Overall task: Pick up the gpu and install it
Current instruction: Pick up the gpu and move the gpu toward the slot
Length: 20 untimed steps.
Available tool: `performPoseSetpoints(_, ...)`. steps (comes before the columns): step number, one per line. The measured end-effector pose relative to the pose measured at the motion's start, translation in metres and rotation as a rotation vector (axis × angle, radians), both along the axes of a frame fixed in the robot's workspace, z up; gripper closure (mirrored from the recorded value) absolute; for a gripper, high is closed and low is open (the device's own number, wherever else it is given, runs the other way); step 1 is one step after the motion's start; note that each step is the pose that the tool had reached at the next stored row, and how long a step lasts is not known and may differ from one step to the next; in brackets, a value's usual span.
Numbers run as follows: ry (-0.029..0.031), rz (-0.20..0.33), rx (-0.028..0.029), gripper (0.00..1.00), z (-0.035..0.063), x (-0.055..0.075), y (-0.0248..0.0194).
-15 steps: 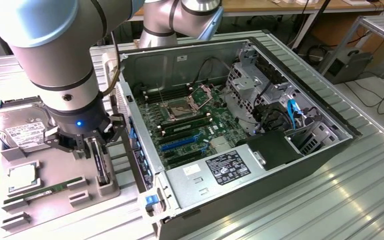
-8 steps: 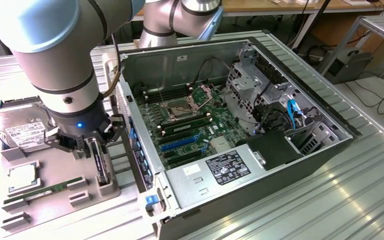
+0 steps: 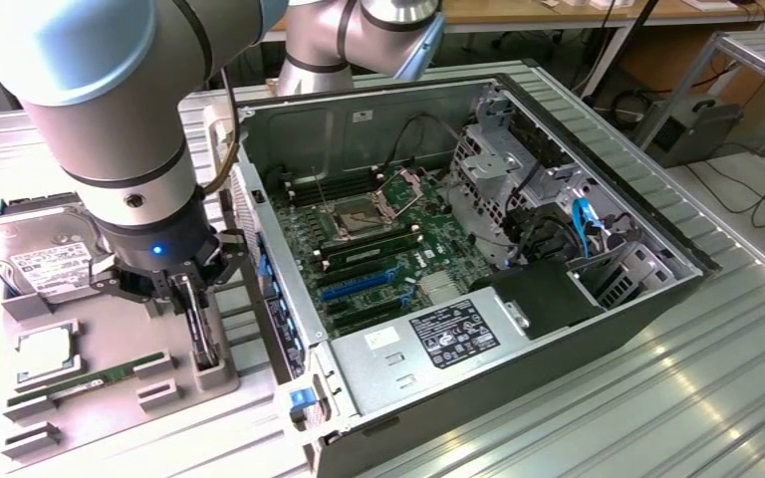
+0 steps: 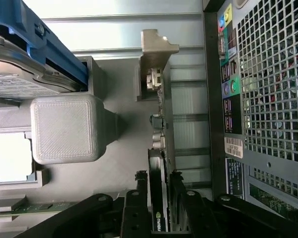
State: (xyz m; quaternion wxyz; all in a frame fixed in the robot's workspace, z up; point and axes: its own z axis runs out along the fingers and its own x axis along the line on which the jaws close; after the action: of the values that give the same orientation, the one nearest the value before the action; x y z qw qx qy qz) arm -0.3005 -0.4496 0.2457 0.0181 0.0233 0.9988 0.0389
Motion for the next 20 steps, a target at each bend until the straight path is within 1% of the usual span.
performPoseSetpoints(1,0.0001,0.0,0.0,0.7,0.0,0.0,0.0)
performPoseSetpoints(4,0.0002,0.0,-0.0001,0.72,0.0001,-0.0001,0.0)
performPoseSetpoints(5,0.0001,0.0,0.0,0.74,0.0,-0.0001,0.0)
performPoseSetpoints(8,0.0001,0.004,0.0,0.74,0.0,-0.0001,0.0)
performPoseSetpoints(10,0.0,0.031,-0.0001,0.74,0.0,-0.0001,0.0)
performPoseSetpoints(13,-0.0001,0.086,0.0001,0.74,0.0,-0.0001,0.0001)
performPoseSetpoints(18,-0.0001,0.093,0.0003,0.74,0.0011,0.0,-0.0002)
performPoseSetpoints(20,0.0001,0.09,0.0002,0.74,0.003,0.0,-0.0015)
